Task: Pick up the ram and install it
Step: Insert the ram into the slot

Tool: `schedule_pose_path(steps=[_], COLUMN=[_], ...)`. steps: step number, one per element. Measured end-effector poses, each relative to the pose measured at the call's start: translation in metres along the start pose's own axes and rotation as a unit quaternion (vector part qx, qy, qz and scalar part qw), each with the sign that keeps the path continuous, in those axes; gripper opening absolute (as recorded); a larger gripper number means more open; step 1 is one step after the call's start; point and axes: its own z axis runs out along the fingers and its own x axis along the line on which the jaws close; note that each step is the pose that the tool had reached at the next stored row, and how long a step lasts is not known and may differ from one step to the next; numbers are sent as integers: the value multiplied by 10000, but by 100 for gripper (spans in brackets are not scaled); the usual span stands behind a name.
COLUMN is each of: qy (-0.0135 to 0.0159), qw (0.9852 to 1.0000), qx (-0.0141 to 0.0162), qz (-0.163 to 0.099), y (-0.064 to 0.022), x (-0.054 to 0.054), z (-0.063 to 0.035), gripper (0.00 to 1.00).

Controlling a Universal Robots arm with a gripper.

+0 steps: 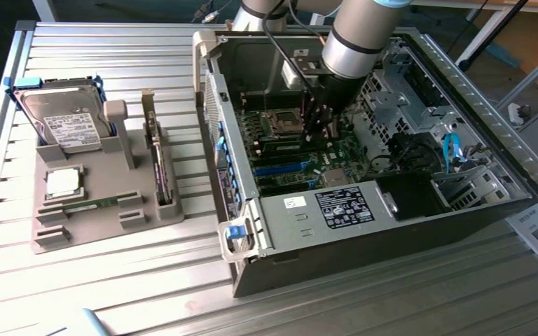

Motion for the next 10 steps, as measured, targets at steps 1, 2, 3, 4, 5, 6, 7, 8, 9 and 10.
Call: schedule_pose_path(steps=[1,2,3,4,5,6,7,8,9,10], qy=[-1,-1,-1,-3,-3,-3,-2,-1,-1,2], qw=[10000,10000,10000,10000,10000,10000,10000,10000,10000,10000], qx=[0,0,0,5,2,1,1,0,0,0], qz=[0,0,0,-2,-2,-2,-1,0,0,0], y=[0,0,0,-3,-2,-2,-1,0,0,0], x=[0,0,0,-1,-1,-1,-1,0,0,0], z=[1,1,1,3,3,3,2,1,1,-2], gripper=[13,13,13,14,20,20,20,26,26,26])
